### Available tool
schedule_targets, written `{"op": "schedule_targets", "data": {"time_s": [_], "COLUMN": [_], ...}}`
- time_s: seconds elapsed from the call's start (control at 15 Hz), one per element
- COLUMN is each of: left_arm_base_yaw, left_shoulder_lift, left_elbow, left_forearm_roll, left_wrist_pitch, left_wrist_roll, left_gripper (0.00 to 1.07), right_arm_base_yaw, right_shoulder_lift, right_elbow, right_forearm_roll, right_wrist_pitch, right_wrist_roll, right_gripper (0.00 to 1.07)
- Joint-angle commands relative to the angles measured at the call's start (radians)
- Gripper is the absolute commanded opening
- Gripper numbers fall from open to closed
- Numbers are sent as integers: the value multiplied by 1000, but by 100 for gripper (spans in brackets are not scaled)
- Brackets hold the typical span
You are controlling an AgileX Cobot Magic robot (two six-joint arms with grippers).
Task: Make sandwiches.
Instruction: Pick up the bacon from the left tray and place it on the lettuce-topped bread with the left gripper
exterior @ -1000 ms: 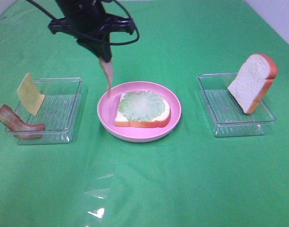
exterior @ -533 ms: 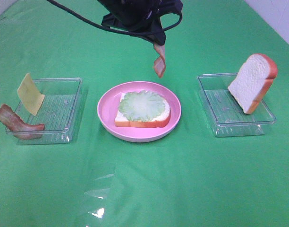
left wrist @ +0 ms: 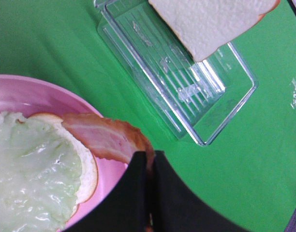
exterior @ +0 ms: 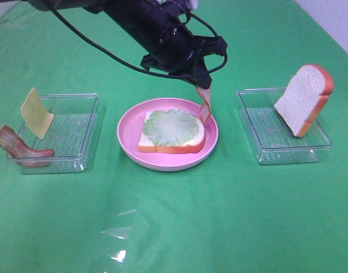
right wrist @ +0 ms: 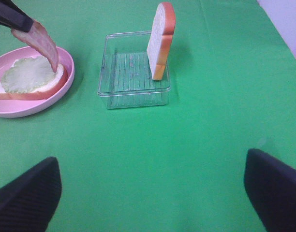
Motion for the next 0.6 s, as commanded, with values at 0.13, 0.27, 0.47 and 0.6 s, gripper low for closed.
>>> {"op": "schedule_targets", "data": {"time_s": [0.13, 0.27, 0.47, 0.6], "left_arm_base_yaw": [-4, 1, 1, 1], "left_shoulder_lift": [37, 38, 37, 37], "left_elbow": [-6, -6, -6, -6], "left_forearm_roll": [25, 125, 368, 415], "left_wrist_pitch": [17, 26, 43, 58], "left_wrist_roll": [8, -18, -224, -273], "left_gripper": [0, 0, 0, 0], "right_arm_base_yaw": [0, 0, 0, 0], "right_shoulder_lift": [-24, -24, -24, -24], "right_elbow": [3, 3, 3, 3], "right_forearm_roll": [1, 1, 1, 1], "right_wrist_pitch": [-5, -5, -5, -5], "right_wrist_roll": [6, 6, 6, 6], "right_gripper": [98, 98, 98, 98]}}
